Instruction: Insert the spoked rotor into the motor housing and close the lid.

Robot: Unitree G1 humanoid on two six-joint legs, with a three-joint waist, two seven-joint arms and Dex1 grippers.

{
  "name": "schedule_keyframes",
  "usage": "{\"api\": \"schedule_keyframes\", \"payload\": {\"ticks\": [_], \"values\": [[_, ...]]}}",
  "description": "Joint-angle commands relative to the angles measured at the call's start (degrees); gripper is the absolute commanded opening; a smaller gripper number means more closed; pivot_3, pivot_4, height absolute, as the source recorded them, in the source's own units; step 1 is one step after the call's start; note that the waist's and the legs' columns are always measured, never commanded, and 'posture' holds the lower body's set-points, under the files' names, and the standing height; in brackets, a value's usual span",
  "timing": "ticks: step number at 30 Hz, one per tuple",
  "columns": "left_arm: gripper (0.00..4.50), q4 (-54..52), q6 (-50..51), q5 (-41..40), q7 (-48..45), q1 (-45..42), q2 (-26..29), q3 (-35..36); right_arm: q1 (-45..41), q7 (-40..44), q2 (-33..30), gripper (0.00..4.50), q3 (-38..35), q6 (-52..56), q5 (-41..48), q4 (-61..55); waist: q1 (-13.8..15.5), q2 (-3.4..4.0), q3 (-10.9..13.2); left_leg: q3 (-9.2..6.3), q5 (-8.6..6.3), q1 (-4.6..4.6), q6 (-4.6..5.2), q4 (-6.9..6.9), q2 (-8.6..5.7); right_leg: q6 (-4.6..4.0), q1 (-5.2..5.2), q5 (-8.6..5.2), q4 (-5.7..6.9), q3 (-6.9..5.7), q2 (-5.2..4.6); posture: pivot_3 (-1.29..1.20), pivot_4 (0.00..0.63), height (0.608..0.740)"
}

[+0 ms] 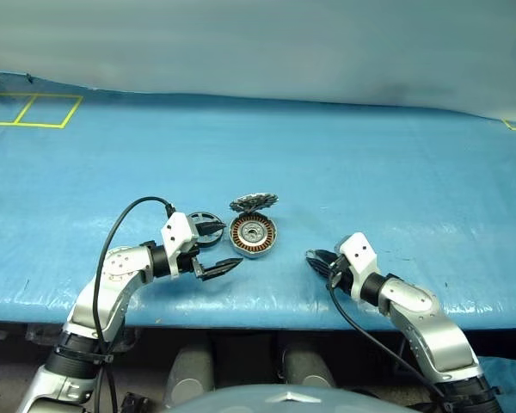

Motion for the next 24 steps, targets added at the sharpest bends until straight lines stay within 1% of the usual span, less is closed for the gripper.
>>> {"api": "schedule_keyframes", "payload": {"ticks": [1,5,11,16,24], "values": [[4.50,-1.7,-0.4,-0.7,0.3,0.1,0.9,1.8,-2.3,1.3,-0.6,0.82,0.3,0.9,1.4,-3.6,0.0,0.00,0.0,0.00,0.00,0.00,0.00,0.00,0.00,0.00,-0.01,0.00,0.00,0.00,0.00,0.00,0.150,0.740],[4.50,-1.5,-1.1,-1.8,-0.2,0.5,0.4,2.1,-6.6,3.1,-0.3,0.82,1.0,1.8,3.0,-5.3,-0.1,0.02,0.0,0.01,0.00,-0.01,0.00,-0.01,0.00,0.00,-0.02,0.00,0.00,0.00,0.00,0.00,0.150,0.740],[4.50,-1.6,-1.7,-1.5,0.5,1.2,-0.2,2.6,-13.5,5.1,0.1,0.82,4.8,2.5,2.7,-5.3,0.0,0.01,0.0,-0.01,0.00,-0.03,0.00,-0.02,-0.01,0.00,-0.02,0.00,-0.01,-0.01,0.00,0.00,0.150,0.740],[4.50,-1.7,-1.1,-1.2,1.5,1.2,-0.1,3.2,-19.6,6.2,1.6,0.82,10.1,1.5,0.1,-0.4,-0.1,0.01,0.0,-0.02,0.00,-0.02,0.00,-0.02,0.00,0.00,-0.02,0.01,0.00,-0.02,0.01,0.00,0.150,0.740],[4.50,-2.6,-1.0,-1.6,2.1,1.9,0.0,3.7,-23.2,7.2,4.4,0.82,12.5,0.3,-0.5,5.4,0.0,0.01,0.0,-0.02,0.00,-0.04,0.00,-0.03,-0.01,0.00,-0.03,0.02,0.00,-0.03,0.01,0.00,0.150,0.740]]}}
